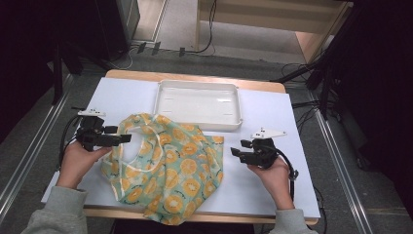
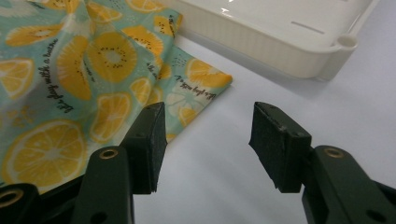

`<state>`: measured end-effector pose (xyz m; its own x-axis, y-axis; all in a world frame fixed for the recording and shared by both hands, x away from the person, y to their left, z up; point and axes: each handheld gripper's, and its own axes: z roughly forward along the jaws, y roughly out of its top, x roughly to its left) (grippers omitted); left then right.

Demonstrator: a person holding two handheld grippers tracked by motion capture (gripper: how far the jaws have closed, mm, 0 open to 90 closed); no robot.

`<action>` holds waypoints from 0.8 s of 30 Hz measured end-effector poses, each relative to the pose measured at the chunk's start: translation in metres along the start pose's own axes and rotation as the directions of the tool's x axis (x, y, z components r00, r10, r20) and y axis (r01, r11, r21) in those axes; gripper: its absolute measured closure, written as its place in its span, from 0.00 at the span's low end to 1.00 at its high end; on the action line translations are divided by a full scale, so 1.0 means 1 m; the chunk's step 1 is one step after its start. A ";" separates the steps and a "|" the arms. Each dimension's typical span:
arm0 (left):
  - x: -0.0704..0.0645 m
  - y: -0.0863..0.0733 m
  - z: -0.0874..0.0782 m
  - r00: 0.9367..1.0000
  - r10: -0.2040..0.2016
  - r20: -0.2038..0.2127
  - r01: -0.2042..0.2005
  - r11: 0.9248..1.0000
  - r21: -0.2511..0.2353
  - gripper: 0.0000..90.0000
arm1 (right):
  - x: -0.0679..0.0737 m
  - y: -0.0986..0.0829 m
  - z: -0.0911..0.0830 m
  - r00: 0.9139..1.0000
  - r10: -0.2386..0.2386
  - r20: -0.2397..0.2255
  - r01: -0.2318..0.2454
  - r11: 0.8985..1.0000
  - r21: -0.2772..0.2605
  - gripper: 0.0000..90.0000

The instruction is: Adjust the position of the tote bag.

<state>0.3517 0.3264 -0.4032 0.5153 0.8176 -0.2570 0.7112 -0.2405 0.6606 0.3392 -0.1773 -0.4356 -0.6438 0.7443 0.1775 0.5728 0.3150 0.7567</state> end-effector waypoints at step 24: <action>-0.009 0.001 -0.002 0.993 0.069 0.095 -0.071 0.997 0.019 0.46 | -0.005 0.001 -0.009 1.000 -0.019 0.002 0.019 1.000 0.009 0.51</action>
<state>0.3465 0.3198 -0.3992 0.6058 0.7459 -0.2769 0.6821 -0.3078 0.6633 0.3383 -0.1855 -0.4303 -0.6532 0.7397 0.1617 0.5650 0.3340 0.7544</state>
